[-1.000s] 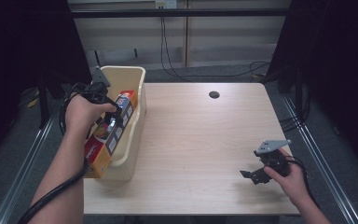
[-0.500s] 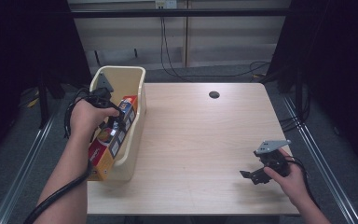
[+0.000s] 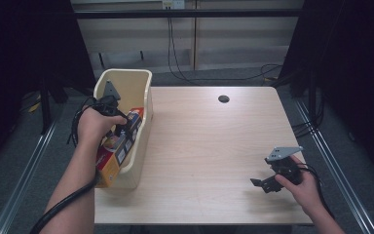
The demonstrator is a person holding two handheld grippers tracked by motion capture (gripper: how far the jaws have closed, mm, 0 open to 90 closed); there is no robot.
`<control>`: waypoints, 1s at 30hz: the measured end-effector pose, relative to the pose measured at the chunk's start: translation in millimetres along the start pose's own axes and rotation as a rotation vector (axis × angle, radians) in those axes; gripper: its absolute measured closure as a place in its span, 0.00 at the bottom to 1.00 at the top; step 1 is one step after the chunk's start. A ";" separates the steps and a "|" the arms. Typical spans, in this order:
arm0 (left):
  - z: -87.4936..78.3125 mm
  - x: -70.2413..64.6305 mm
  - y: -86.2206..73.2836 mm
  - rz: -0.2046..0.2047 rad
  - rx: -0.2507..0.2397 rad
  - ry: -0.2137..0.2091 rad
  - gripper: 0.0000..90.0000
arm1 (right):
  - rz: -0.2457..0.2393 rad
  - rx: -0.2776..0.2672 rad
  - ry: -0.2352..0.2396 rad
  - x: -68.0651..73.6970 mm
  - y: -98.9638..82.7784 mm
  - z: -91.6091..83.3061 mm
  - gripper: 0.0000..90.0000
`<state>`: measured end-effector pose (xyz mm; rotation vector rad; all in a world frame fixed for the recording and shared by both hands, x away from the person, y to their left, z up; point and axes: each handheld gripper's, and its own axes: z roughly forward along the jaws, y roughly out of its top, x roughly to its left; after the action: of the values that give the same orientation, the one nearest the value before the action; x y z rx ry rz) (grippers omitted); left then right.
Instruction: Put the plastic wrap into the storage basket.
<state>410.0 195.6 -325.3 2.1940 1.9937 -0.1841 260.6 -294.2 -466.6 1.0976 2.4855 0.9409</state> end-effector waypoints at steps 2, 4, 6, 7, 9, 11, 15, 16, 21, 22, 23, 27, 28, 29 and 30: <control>2.6 0.9 0.5 -0.001 0.002 -0.004 0.44 | 0.000 0.002 -0.004 0.4 -0.1 -0.1 0.03; 5.2 1.4 0.9 -0.016 -0.001 -0.001 0.44 | 0.001 0.003 -0.003 0.3 -0.1 -0.1 0.03; 7.0 1.3 1.3 -0.020 0.003 0.001 0.44 | -0.003 -0.001 -0.010 -0.5 -0.1 0.3 0.03; 7.3 2.0 1.6 -0.007 0.011 0.005 0.44 | -0.003 -0.001 -0.008 -0.6 -0.3 0.4 0.03; 9.3 1.1 2.0 -0.021 0.002 0.005 0.44 | 0.001 0.006 -0.003 0.1 -0.6 0.3 0.03; 10.1 1.5 2.1 -0.020 -0.004 0.007 0.44 | -0.007 -0.002 -0.009 -0.5 -0.5 0.6 0.03; 12.1 2.8 2.7 -0.022 0.002 0.004 0.44 | -0.008 -0.002 -0.010 -0.5 -0.5 0.4 0.03; 13.2 3.0 2.6 -0.027 0.003 0.003 0.44 | -0.007 -0.002 -0.010 -0.5 -0.5 0.5 0.03; 16.8 4.4 3.7 -0.039 0.008 0.010 0.44 | -0.003 0.006 0.003 0.5 -0.3 1.0 0.03; 17.7 4.9 4.0 -0.043 0.007 0.007 0.44 | -0.001 0.007 0.006 0.6 -0.4 1.1 0.03; 18.4 5.0 3.9 -0.043 0.003 0.011 0.44 | 0.001 0.007 0.014 0.3 -0.4 1.2 0.03; 17.2 4.3 4.7 -0.045 0.013 0.006 0.43 | -0.001 0.008 0.011 0.4 -0.5 1.7 0.03; 16.7 4.1 4.8 -0.042 0.013 0.007 0.43 | -0.003 0.006 0.003 0.6 -0.4 2.2 0.03; 16.9 3.5 4.6 -0.045 0.001 0.007 0.43 | -0.003 0.006 0.003 0.6 -0.4 2.2 0.03; 15.5 4.5 5.0 -0.029 0.009 -0.002 0.42 | -0.003 0.005 0.004 0.7 -0.3 2.2 0.03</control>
<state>415.7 196.3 -341.2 2.1708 2.0279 -0.1997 261.0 -292.9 -468.5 1.0936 2.4936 0.9378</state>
